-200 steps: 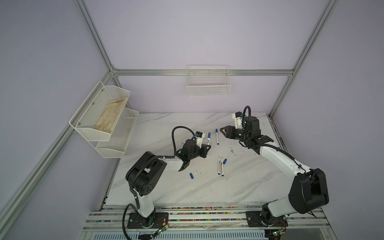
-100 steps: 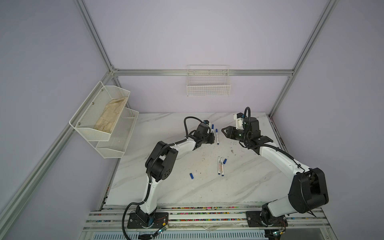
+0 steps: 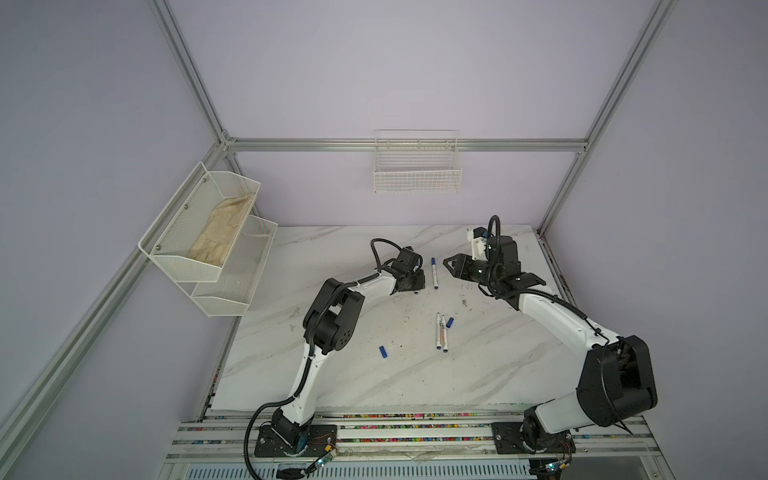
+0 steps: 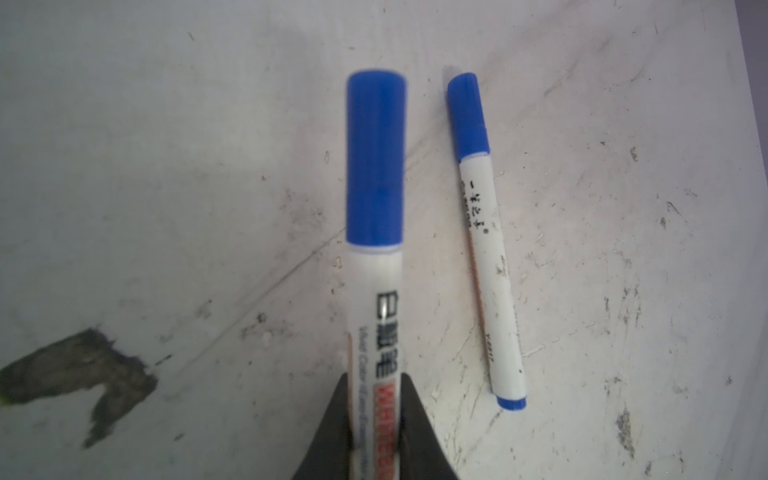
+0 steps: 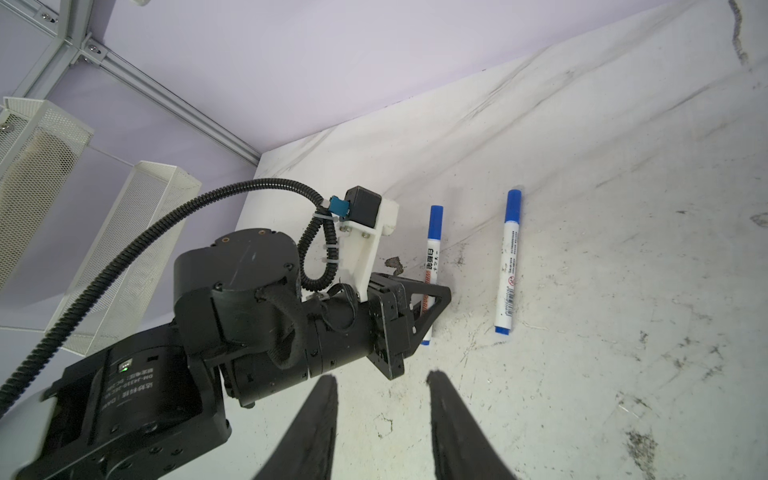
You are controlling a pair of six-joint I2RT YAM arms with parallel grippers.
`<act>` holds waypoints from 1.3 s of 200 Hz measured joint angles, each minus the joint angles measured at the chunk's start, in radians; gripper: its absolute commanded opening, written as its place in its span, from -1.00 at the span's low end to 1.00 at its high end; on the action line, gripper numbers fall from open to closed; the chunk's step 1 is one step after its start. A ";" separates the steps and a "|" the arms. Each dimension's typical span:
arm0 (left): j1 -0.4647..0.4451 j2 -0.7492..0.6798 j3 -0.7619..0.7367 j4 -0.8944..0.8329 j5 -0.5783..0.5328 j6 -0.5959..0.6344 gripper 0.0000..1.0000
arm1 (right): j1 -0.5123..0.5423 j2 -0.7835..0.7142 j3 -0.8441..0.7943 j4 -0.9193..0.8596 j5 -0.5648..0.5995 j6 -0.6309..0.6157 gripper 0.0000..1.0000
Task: Insert the pens into the pen caps
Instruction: 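Lower the capped marker to the table with the left gripper while right withdraws, then move the left gripper to a loose uncapped white marker and grasp it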
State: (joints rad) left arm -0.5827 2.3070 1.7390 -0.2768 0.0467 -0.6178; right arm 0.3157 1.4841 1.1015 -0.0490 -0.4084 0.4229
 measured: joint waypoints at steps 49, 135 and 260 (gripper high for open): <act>0.000 0.043 0.097 -0.073 -0.021 -0.029 -0.37 | 0.000 -0.002 -0.007 -0.001 0.000 0.000 -0.25; 0.002 0.039 0.106 -0.079 -0.008 -0.044 -0.23 | 0.000 -0.020 -0.007 -0.021 0.021 -0.014 -0.25; -0.030 -0.420 -0.435 0.178 0.077 0.179 0.03 | 0.113 0.026 -0.006 -0.169 0.245 -0.126 -0.23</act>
State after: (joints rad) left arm -0.6128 1.8870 1.3041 -0.0990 0.1234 -0.4393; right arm 0.4290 1.5101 1.0950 -0.2176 -0.1635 0.2974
